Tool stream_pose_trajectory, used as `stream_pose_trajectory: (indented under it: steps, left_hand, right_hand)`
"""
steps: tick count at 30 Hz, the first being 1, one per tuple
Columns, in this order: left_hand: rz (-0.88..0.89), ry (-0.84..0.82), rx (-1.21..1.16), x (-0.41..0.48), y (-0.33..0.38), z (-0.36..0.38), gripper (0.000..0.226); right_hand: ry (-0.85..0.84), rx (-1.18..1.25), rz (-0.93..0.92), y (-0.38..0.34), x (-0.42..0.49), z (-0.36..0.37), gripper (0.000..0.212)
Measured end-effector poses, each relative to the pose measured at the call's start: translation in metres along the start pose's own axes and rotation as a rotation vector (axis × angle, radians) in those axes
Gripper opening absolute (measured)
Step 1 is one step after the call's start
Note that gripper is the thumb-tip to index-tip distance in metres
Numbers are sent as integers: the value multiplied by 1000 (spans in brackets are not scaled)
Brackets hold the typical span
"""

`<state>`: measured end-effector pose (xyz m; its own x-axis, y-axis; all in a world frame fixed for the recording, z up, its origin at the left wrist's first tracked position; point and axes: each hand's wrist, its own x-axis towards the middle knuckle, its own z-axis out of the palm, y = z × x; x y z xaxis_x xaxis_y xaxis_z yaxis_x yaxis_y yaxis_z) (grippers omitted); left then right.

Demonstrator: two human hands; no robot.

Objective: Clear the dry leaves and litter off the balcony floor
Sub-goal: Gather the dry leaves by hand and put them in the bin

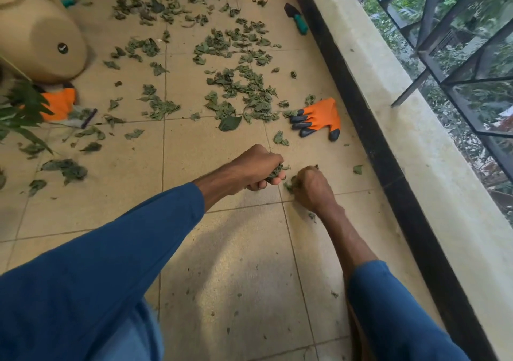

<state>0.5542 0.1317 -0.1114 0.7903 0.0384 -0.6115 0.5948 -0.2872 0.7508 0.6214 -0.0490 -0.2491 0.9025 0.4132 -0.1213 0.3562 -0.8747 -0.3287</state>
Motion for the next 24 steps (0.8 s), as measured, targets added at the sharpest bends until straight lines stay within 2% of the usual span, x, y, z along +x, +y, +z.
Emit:
stream_pose_trajectory:
  steps: [4, 7, 9, 15, 21, 24]
  left_hand:
    - [-1, 2, 9, -2, -1, -2, 36]
    - [1, 10, 15, -4, -2, -4, 37]
    - [2, 15, 14, -5, -1, -4, 36]
    - [8, -4, 27, -8, 0, -6, 36]
    - [15, 3, 42, -11, -3, -10, 35]
    - [4, 10, 54, -13, -2, -10, 35]
  right_hand:
    - [49, 159, 78, 2, -14, 11, 14]
    - [72, 354, 189, 15, -17, 5, 28]
    - [123, 395, 225, 24, -15, -5, 33]
    - [187, 475, 349, 44, 16, -31, 21]
    - [36, 266, 300, 37, 34, -15, 21]
    - [59, 238, 296, 36, 23, -6, 28]
